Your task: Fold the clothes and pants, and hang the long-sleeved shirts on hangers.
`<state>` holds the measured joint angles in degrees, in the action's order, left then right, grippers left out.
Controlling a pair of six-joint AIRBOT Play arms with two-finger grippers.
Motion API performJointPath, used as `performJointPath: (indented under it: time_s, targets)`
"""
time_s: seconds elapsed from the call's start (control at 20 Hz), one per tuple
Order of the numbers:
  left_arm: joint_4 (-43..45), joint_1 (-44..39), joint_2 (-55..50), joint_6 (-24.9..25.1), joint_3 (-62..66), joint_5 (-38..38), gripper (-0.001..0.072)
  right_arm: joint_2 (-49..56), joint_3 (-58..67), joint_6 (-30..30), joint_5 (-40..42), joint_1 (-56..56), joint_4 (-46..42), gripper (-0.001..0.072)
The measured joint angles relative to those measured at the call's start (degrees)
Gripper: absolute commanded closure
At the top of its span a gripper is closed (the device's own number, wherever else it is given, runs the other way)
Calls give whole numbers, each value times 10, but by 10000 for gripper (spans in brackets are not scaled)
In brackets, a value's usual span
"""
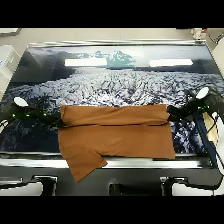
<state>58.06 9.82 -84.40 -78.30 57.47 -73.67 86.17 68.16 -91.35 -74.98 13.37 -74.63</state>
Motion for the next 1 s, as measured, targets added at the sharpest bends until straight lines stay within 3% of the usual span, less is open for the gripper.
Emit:
performJointPath:
  time_s: [0.55, 0.6, 0.7, 0.75, 0.8, 0.85, 0.9, 1.0]
  targets:
    - [12, -3, -11, 2, -17, -61, 680, 14, 7, -5, -43, 0, -21, 662]
    - [12, -3, -13, 2, -18, -60, 633, 17, 5, -9, -45, 0, -21, 573]
    - [14, -1, -16, 3, -16, -64, 285, 21, 5, -17, -47, 0, -19, 308]
    - [14, 3, -16, 3, -12, -71, 238, 22, 10, -17, -52, 0, -19, 269]
    - [14, 9, -15, 2, -5, -83, 236, 22, 19, -17, -61, 0, -20, 268]
    - [14, 17, -12, 1, 3, -100, 157, 23, 30, -15, -78, 0, -28, 268]
    - [14, 28, -4, 0, 9, -119, 33, 23, 41, -9, -97, 0, -40, 267]
    - [22, 50, 23, -13, 7, -150, 32, 20, 57, -2, -140, 0, -71, 266]
